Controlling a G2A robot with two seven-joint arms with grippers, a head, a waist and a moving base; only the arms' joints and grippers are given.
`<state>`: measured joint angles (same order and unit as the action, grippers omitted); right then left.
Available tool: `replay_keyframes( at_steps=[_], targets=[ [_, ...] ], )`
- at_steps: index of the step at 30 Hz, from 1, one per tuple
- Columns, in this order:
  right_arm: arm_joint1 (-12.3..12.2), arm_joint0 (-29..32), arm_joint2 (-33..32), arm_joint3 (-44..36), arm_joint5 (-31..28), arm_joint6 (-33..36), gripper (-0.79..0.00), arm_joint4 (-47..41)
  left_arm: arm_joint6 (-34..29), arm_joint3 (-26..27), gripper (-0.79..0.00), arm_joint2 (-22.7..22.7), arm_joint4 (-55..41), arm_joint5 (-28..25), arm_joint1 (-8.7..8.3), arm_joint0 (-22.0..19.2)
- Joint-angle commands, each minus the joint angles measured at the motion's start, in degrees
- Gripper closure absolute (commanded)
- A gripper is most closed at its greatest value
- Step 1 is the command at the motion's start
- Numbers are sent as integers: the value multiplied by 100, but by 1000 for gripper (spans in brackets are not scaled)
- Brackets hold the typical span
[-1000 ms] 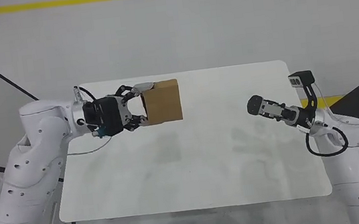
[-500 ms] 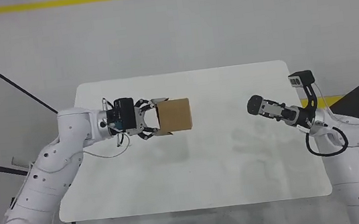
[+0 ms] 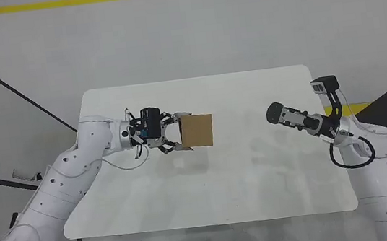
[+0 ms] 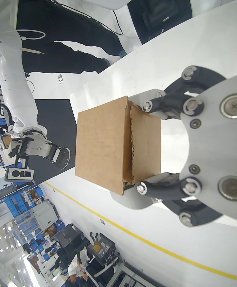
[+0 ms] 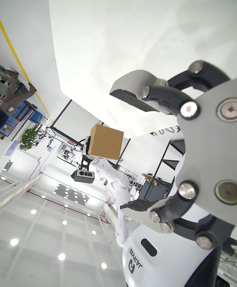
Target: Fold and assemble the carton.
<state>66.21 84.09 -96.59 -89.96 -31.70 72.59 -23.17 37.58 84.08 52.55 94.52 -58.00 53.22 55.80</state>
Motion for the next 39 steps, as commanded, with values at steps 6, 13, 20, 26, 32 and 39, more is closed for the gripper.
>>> replay_keyframes(
  at_steps=[6, 13, 20, 26, 32, 39],
  targets=[
    [0, 0, 0, 0, 0, 0, -785, 0, -528, -387, 0, -338, -931, 0, 130, 58],
    [0, 0, 0, 0, 0, 0, -785, 0, -1090, -1165, 0, -1113, -1744, 47, 541, -299],
    [0, 0, 0, 0, 0, 0, -785, 0, -961, -1601, 0, -1464, -1894, 0, 758, -508],
    [0, 0, 0, 0, 0, 0, -785, 0, -961, -1601, 0, -1464, -1894, 0, 758, -508],
    [0, 0, 0, 0, 0, 0, -785, 0, -982, -1709, 0, -1642, -1578, 623, 866, -333],
    [0, 0, 0, 0, 0, 0, -785, 0, -297, -2128, 0, -1896, -1124, 1118, 1054, -402]
  ],
)
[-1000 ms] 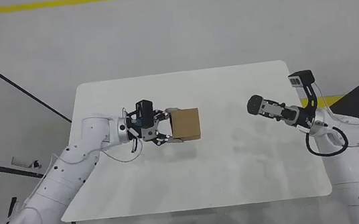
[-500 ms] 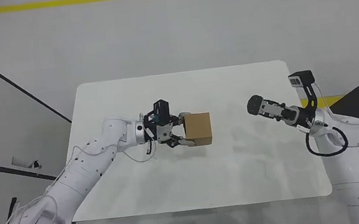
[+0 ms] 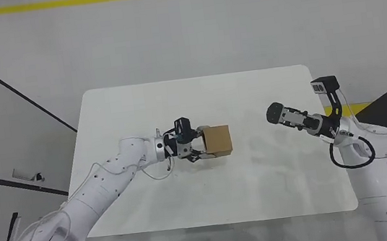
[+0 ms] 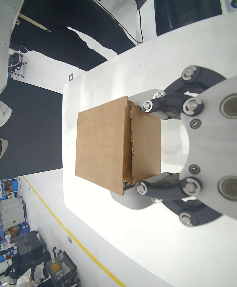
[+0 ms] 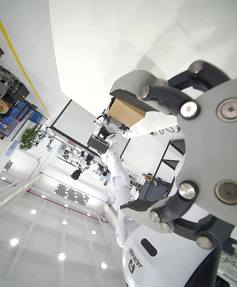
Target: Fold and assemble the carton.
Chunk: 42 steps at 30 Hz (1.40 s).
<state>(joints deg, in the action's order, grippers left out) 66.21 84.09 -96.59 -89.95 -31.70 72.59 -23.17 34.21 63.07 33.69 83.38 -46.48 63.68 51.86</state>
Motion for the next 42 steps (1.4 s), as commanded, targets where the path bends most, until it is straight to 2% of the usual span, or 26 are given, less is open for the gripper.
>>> replay_keyframes(
  at_steps=[1, 10, 19, 42],
  targets=[
    [0, 0, 0, 0, 0, 0, -785, 0, 40, -27, 0, -10, -10, -33, 8, -8],
    [0, 0, 0, 0, 0, 0, -785, 0, -159, -10, 0, -1, 42, -137, 12, 48],
    [0, 0, 0, 0, 0, 0, -785, 0, 21, -360, 0, -75, 316, -37, 104, -13],
    [0, 0, 0, 0, 0, 0, -785, 0, 1045, -1790, 0, -582, 734, -8, 613, -389]
  ],
)
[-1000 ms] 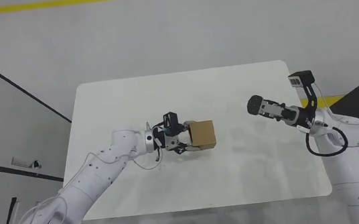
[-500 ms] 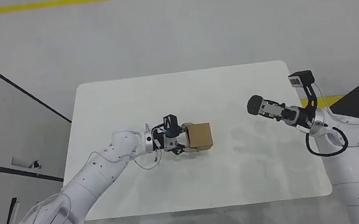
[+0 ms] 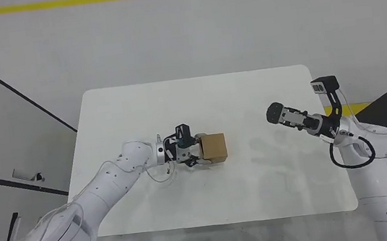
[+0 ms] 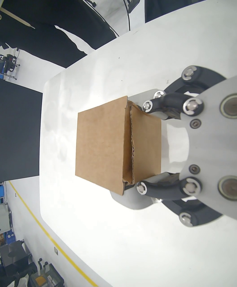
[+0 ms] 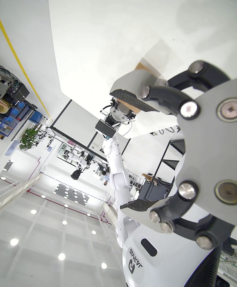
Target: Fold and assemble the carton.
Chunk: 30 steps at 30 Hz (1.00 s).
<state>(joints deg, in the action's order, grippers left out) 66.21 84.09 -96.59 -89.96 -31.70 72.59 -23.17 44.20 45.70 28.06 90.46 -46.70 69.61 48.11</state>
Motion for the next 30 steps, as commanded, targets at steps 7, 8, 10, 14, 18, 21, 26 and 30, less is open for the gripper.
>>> replay_keyframes(
  at_steps=[7, 8, 10, 14, 18, 21, 26, 30],
  targets=[
    [0, 0, 0, 0, 0, 0, -785, 0, 325, -396, 0, -133, 143, 58, 152, -85],
    [0, 0, 0, 0, 0, 0, -785, 0, 354, -437, 0, -146, 156, 63, 170, -95],
    [0, 0, 0, 0, 0, 0, -785, 0, 403, -523, 0, -171, 179, 67, 203, -114],
    [0, 0, 0, 0, 0, 0, -785, 0, 495, -673, -83, -207, 210, 85, 264, -145],
    [0, 0, 0, 0, 0, 0, -785, 0, 572, -807, -139, -240, 238, 86, 318, -163],
    [0, 0, 0, 0, 0, 0, -785, 0, 614, -897, -163, -258, 241, 79, 357, -176],
    [0, 0, 0, 0, 0, 0, -785, 0, 670, -1041, -237, -286, 261, 81, 416, -199],
    [0, 0, 0, 0, 0, 0, -785, 0, 736, -1116, -363, -311, 282, 70, 460, -210]
  ],
)
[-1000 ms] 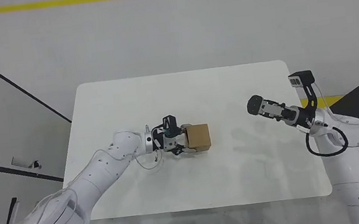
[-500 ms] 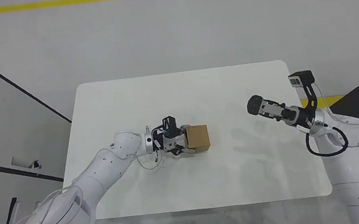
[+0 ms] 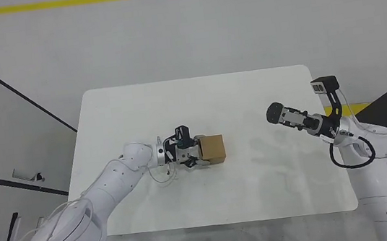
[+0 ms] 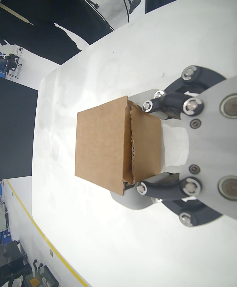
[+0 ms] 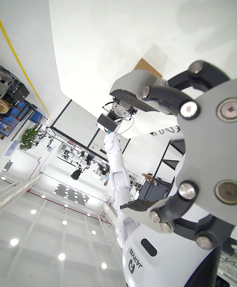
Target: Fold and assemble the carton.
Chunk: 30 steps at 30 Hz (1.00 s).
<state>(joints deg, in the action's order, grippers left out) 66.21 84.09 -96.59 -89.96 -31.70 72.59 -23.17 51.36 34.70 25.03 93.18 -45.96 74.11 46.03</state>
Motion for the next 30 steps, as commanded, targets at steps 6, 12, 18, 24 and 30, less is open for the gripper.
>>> replay_keyframes(
  at_steps=[6, 12, 18, 24, 30],
  targets=[
    [0, 0, 0, 0, 0, 0, -785, 0, 172, -114, -785, -40, 76, -45, 48, -26],
    [0, 0, 0, 0, 0, 0, -785, 0, 319, -194, -785, -57, 158, -45, 61, -49],
    [0, 0, 0, 0, 0, 0, -785, 0, 459, -250, -785, -47, 190, -55, 57, -61],
    [0, 0, 0, 0, 0, 0, -785, 0, 647, -342, -785, 14, 245, -30, -14, -87],
    [0, 0, 0, 0, 0, 0, -785, 0, 732, -218, -785, 107, 214, 35, -205, -55]
  ],
)
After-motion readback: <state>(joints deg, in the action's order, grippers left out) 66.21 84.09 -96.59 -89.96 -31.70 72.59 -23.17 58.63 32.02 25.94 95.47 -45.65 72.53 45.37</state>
